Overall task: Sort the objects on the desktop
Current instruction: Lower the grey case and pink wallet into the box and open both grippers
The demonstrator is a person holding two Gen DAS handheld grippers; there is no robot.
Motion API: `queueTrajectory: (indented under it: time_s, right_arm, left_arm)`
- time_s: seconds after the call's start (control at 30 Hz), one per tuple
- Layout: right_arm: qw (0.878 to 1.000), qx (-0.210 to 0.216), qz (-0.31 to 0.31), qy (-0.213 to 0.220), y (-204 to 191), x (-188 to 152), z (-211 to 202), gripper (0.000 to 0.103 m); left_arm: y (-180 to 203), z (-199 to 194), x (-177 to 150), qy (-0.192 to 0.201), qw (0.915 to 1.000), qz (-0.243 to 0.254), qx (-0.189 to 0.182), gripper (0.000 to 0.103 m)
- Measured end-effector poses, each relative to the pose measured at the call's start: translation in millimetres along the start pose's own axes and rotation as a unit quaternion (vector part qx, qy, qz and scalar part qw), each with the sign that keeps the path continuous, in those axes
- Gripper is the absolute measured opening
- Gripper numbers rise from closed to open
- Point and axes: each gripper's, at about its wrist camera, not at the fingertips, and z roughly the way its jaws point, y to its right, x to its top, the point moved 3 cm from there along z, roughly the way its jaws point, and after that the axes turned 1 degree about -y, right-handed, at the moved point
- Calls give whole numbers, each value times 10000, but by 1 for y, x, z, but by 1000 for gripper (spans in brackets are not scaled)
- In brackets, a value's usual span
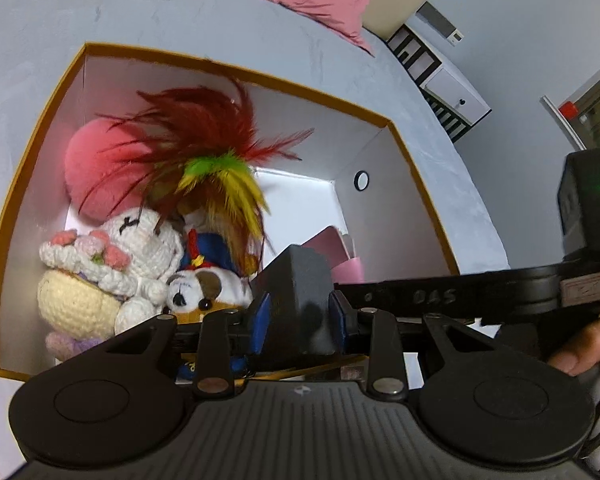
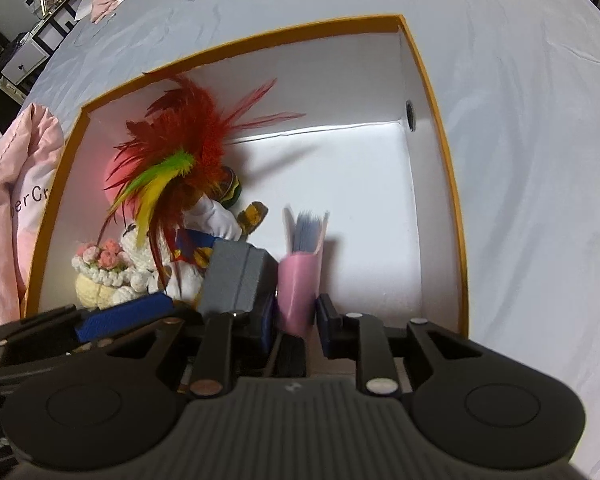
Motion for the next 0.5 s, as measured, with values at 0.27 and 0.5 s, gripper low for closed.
queueTrajectory:
  time_s: [0.27,0.5]
  right_arm:
    - [9987,378,312,-113,2,2,2,21]
    - [9984,458,319,-116,0,1,5,21]
  left_arm:
    - [0,4,-1,-14,10000,20,15,24]
    - [1,8,0,-89,9998,95,155,24]
